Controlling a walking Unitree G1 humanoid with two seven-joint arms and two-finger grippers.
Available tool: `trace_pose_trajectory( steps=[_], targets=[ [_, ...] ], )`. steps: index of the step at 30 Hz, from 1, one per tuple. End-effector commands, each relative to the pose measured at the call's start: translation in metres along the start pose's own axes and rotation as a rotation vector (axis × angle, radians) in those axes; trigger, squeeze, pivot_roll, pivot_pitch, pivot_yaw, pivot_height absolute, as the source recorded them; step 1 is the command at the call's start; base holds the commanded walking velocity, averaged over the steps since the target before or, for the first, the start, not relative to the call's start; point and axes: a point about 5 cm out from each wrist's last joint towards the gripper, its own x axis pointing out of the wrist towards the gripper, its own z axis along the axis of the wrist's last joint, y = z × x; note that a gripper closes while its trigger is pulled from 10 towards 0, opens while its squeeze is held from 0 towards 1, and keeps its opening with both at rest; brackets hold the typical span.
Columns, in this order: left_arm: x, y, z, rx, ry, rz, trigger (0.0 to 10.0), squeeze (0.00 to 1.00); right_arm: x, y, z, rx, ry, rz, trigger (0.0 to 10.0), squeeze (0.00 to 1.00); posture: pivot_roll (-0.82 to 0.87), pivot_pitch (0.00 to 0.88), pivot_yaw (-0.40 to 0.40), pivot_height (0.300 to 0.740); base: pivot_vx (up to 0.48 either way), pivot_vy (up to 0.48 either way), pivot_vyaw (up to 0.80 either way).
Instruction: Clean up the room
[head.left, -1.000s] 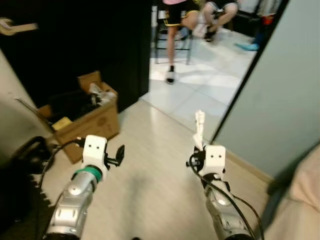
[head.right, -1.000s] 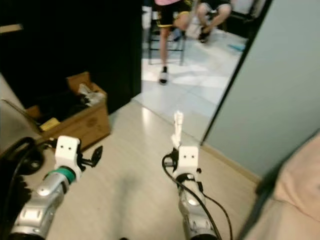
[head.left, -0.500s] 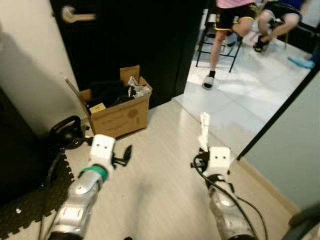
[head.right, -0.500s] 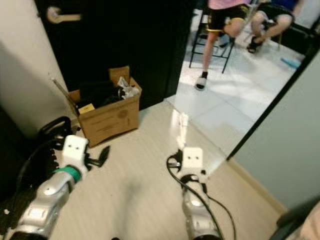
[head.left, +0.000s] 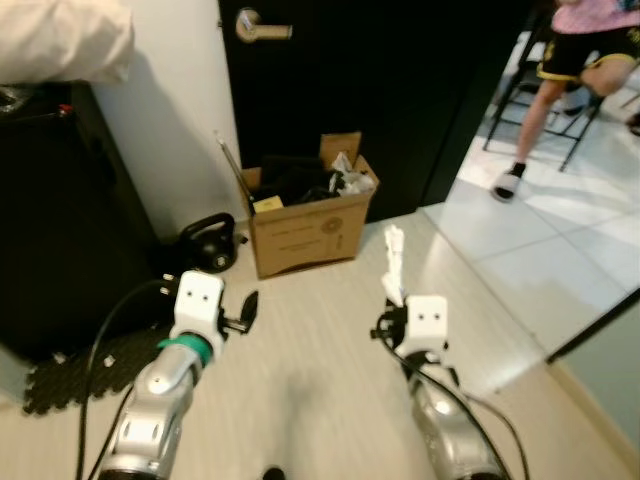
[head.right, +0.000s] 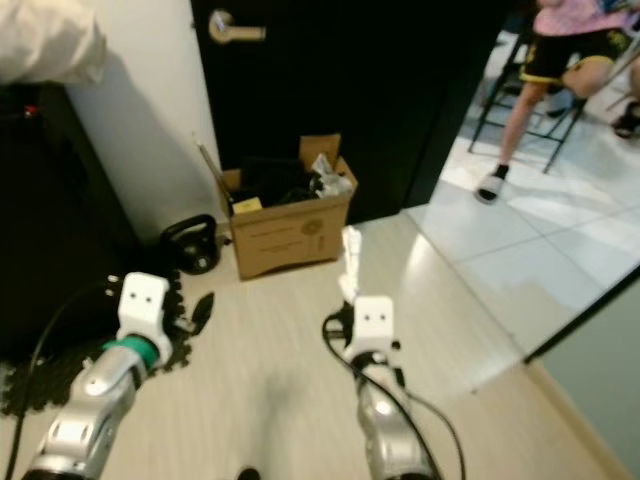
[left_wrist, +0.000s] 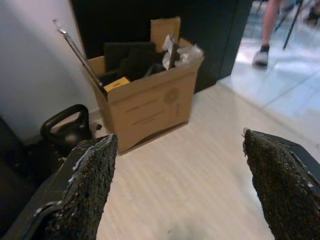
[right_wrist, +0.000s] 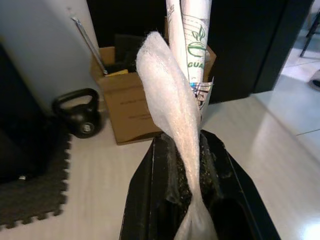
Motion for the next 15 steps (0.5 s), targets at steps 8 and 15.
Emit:
trace_pose_trajectory(
  steps=[8,15],
  targets=[
    [-0.005,0.0063,-0.0069,-0.002,0.024,0.024,10.0,0.0,-0.0008,0.0045,-0.0013,0.007,0.007,0.014,10.0,0.0,0.1,0.015,0.009,0.74,0.0,0.0,0.8],
    [-0.0048,0.0068,-0.0069,-0.007,0.023,0.032,10.0,0.0,-0.001,0.0035,-0.0017,0.027,0.004,0.0,10.0,0.0,0.1,0.014,0.01,0.74,0.0,0.0,0.57]
  ],
)
